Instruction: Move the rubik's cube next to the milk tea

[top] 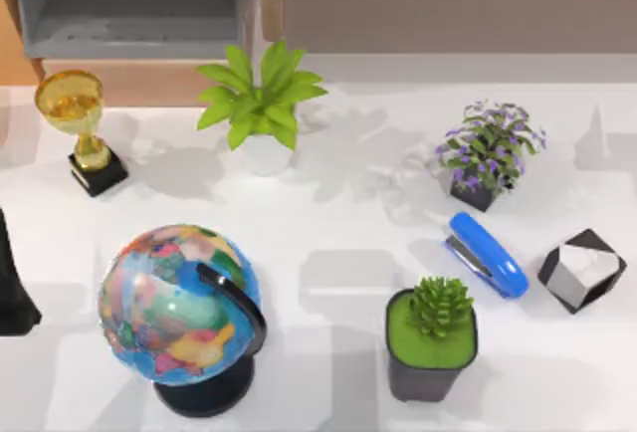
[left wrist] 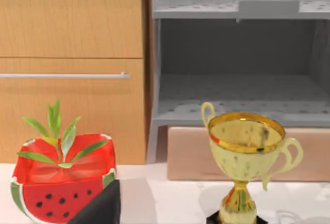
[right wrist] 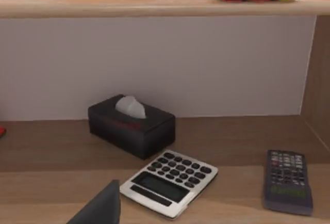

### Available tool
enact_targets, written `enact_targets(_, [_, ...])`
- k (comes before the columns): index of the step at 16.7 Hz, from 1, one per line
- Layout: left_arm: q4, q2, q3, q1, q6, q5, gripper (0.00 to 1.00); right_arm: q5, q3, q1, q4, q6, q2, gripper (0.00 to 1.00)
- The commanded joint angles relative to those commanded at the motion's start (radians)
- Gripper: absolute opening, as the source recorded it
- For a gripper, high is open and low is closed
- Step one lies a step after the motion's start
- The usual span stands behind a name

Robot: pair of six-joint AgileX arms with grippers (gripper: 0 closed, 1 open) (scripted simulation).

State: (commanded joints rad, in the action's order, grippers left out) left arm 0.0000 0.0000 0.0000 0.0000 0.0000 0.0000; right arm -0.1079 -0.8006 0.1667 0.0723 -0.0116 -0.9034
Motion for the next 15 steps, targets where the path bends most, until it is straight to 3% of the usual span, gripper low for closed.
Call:
enact_targets(9, [0.0, 0.0, 0.0, 0.0, 0.0, 0.0, 1.0, -0.098, -0.596, 0.097, 0.059, -0.001, -0.647, 1.0])
enact_targets(15, [0.0, 0.0, 0.0, 0.0, 0.0, 0.0, 1.0, -0.127, -0.675, 0.095, 0.079, -0.005, -0.719, 1.0])
